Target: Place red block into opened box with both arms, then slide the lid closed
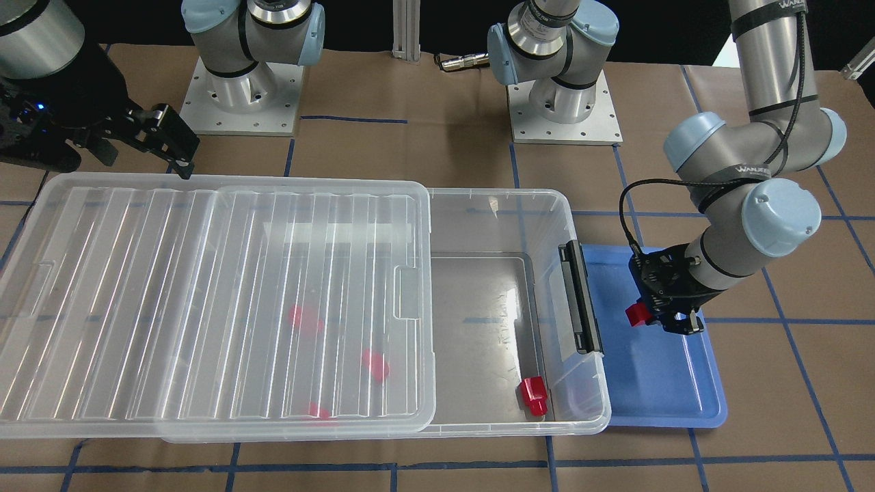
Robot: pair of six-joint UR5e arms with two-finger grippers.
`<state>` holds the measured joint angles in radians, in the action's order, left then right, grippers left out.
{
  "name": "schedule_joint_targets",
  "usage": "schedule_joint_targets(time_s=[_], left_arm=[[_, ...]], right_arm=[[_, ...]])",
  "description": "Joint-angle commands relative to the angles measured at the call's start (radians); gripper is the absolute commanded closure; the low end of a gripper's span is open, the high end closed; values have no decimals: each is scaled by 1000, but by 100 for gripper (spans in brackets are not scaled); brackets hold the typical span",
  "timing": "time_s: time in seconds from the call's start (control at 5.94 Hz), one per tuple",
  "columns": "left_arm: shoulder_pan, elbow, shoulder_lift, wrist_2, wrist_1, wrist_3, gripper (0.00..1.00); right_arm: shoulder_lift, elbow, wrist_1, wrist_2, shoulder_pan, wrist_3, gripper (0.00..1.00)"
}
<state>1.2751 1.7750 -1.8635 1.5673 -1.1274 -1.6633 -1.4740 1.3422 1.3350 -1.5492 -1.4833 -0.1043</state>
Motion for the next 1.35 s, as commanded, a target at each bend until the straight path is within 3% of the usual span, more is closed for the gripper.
schedule_joint_targets(time_s=[0.0,0.34,0.67,0.84,1.18], left_arm=[[44,-89,113,-33,-182,-1,99],[233,-106,205,-26,-183,103,99],[349,-126,155,-39,-172,180,100],[393,-109,83,-50,-148,180,100],[402,10,-1,-99,71,181,100]], right_arm=[[0,0,0,0,0,0,0],[1,0,1,0,0,0,0],[1,0,1,0,0,0,0],[0,0,1,0,0,0,0],[1,0,1,0,0,0,0]])
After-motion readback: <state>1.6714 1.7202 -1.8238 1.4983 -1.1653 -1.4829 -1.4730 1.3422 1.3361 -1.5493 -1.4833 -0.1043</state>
